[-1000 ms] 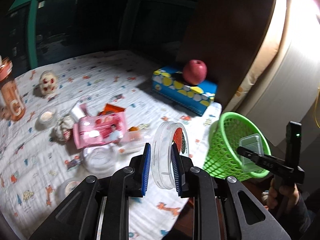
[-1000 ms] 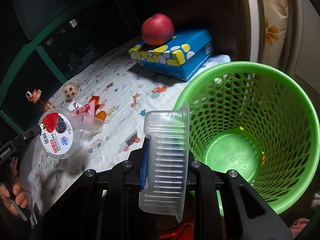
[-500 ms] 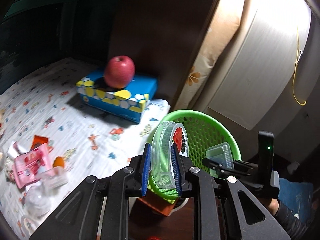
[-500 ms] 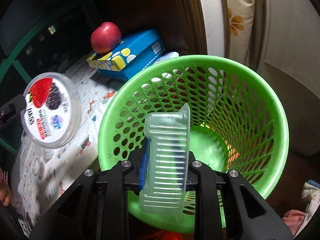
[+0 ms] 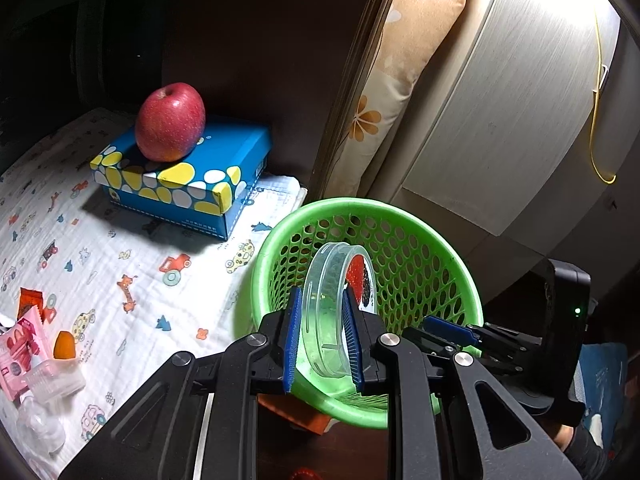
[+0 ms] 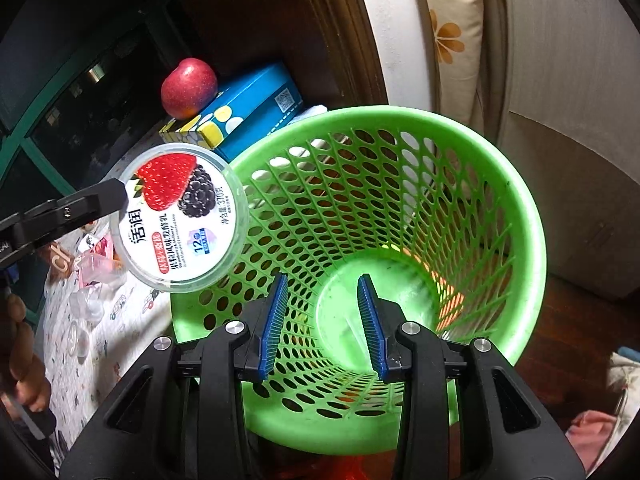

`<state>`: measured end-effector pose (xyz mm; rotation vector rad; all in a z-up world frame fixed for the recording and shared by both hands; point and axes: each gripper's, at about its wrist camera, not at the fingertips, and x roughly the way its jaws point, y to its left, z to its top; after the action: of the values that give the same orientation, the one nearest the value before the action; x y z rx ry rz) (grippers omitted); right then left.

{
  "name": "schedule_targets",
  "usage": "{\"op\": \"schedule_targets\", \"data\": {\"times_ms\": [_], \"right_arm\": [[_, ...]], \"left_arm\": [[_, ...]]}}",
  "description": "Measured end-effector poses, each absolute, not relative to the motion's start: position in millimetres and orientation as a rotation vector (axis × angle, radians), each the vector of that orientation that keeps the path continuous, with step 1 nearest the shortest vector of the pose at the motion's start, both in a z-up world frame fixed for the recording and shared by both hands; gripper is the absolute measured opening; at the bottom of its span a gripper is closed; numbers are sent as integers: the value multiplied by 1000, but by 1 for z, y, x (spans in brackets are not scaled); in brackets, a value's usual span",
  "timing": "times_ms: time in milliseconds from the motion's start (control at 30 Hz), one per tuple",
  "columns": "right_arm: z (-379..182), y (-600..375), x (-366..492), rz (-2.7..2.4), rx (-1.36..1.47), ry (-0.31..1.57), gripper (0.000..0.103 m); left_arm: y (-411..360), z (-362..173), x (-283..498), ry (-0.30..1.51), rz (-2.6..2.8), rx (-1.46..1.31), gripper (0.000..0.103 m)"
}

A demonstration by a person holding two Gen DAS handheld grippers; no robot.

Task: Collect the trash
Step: 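Carry both items over the green wastebasket and open both grippers, then move both grippers back toward the trash on the bed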

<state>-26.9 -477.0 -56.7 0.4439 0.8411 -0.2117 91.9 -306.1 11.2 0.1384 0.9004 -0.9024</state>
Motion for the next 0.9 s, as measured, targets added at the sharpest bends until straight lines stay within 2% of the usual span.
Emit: {"op": "schedule_targets", "data": {"times_ms": [133,200,333,400,467,533,700,900], "right_arm": [[-54,-480,-32,-217,455,829,37],[-51,-481,-37,-222,455,816,50],[-45,-480,-43,-227,452,793,53],[-42,-479,-46,-226,455,782,54],[-39,-476,-48,-222,454,773,56],[-36,-471,-48,-211,447,768,58],[-27,-449,-45,-167,414,752,67],[-23,-414,-29,-93,375,762,69]], "left_arm": [[-315,3,92,919,-902,152,21],[-318,-1,91,930,-906,154,21],[-322,-8,88,940,-913,163,25],[-320,-11,86,942,-908,160,37],[-315,-12,84,947,-901,153,42],[-306,-11,84,951,-881,141,52],[-268,-7,85,925,-806,115,59],[-203,-9,90,921,-665,74,65]]}}
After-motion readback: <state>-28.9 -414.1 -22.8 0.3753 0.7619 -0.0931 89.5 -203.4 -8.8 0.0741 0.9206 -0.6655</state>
